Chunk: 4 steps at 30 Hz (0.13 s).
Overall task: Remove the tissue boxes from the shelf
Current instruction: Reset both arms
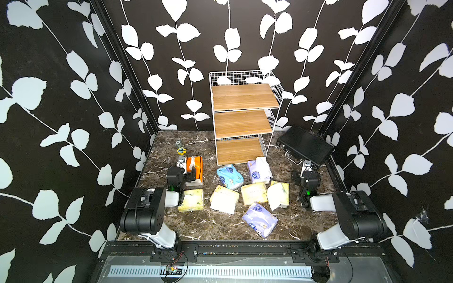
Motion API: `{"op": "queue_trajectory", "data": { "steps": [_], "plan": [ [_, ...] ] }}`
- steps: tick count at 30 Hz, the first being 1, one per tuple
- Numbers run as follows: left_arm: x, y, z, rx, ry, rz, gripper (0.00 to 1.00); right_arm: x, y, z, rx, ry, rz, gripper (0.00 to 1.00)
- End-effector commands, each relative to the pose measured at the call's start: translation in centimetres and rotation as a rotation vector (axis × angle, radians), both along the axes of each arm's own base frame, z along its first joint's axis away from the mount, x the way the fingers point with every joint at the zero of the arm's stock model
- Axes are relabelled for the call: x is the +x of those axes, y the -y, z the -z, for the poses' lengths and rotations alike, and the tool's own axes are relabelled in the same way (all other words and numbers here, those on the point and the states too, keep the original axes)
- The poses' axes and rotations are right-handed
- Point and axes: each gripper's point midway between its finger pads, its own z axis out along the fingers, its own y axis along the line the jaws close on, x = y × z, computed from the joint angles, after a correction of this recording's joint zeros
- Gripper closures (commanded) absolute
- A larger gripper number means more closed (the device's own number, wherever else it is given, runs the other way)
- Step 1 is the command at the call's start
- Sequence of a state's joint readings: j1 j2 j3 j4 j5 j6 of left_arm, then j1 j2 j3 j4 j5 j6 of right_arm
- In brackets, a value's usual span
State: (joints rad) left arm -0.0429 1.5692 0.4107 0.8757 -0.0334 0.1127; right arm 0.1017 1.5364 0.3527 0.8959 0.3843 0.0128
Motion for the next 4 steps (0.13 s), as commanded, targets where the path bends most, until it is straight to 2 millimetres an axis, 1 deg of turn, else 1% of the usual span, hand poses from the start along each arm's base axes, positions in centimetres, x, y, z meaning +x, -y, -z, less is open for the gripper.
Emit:
{"op": "queue_trajectory", "data": {
  "steps": [1, 4],
  "plan": [
    [0.08, 0.06, -0.46, -0.001, 0.004, 0.009, 0.01, 0.62, 0.21, -1.12, 0.008, 0.037, 0.013, 0.01],
    [0.08, 0.09, -0.51, 0.000, 0.006, 0.010, 0.01, 0.62, 0.26, -1.13, 0.008, 0.037, 0.013, 0.01]
  ]
}}
